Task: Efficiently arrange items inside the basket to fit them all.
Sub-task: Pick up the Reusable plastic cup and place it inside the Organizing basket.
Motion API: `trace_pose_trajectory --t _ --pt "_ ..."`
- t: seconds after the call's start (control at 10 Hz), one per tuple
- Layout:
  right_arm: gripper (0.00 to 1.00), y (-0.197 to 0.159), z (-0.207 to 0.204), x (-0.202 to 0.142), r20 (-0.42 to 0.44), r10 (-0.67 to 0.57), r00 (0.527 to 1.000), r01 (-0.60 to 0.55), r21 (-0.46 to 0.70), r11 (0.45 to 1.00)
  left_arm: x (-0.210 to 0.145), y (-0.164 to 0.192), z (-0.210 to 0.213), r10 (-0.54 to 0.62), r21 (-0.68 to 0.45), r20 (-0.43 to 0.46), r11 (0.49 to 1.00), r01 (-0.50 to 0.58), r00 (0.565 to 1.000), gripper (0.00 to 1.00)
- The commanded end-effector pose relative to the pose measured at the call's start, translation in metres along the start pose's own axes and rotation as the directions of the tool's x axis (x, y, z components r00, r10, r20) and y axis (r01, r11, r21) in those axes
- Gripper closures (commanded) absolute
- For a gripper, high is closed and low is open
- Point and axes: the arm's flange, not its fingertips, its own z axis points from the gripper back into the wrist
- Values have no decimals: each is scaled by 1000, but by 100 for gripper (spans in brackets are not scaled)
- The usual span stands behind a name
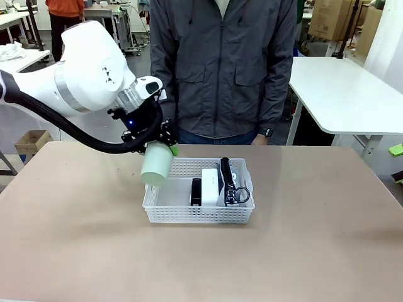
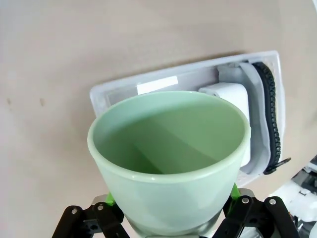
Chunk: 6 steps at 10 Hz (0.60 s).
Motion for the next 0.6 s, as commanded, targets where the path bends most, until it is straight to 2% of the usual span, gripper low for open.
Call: trace_pose_trajectory --t 0.0,0.1,0.5 --pt "0 1 3 -3 -13 4 1000 -4 -8 1000 -14 -41 2 52 133 -3 990 -51 999 13" --pt "0 1 3 -3 -13 4 1000 -4 -8 1000 -14 -51 -3 42 161 -15 986 -40 999 13" --pt "0 1 3 -3 -13 4 1000 -4 -8 1000 -6 -63 -21 155 228 -1 962 -150 988 13"
